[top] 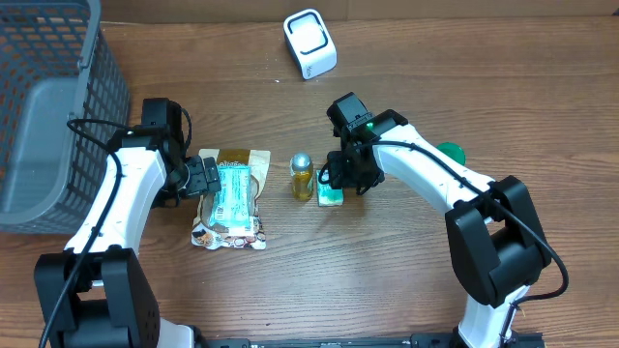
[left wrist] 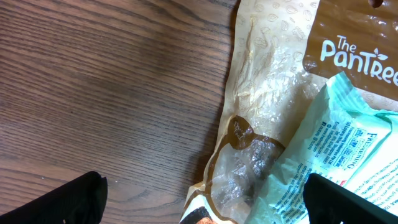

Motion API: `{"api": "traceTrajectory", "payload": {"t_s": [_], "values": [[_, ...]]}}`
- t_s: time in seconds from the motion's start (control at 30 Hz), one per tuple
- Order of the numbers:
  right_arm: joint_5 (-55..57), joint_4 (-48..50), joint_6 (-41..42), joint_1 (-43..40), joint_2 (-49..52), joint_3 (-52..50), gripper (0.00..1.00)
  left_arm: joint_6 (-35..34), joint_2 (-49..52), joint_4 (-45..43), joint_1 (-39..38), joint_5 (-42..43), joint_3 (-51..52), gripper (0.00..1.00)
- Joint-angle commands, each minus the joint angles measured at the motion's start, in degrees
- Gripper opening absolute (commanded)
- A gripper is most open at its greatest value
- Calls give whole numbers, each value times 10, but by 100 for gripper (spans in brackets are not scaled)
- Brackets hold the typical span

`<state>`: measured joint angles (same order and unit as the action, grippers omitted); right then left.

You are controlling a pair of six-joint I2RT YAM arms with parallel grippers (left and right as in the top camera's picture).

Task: Scan the item barcode

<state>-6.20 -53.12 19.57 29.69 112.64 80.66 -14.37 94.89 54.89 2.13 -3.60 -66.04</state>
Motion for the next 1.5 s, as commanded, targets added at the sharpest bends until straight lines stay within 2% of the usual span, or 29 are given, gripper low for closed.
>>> {"api": "traceTrajectory", "payload": {"t_s": [0.0,0.13,0.37,0.83,0.93,1.07,1.13,1.33,1.47], "values": [[-6,1,-1,-1,-14,7,46,7,2,1,-2,5,-9,100],[-6,1,-1,-1,-14,7,41,7,2,1,-2,5,-9,100],[-6,17,14,-1,-14,-13,39,7,2,1,-2,5,-9,99],[-31,136,14,-1,-14,-102,31,7,2,1,-2,5,-9,100],[-31,145,14,-1,-14,-110,25,7,2,1,-2,5,-9,100],[-31,145,14,-1,-14,-110,17,7,2,1,-2,5,-9,99],[-30,145,14,-2,-14,-108,4,7,2,1,-2,5,-9,99],[-29,102,8,-22,-25,-62,4,7,2,1,-2,5,-9,99],[-28,57,-26,-33,-43,-16,4,7,2,1,-2,5,-9,100]]}}
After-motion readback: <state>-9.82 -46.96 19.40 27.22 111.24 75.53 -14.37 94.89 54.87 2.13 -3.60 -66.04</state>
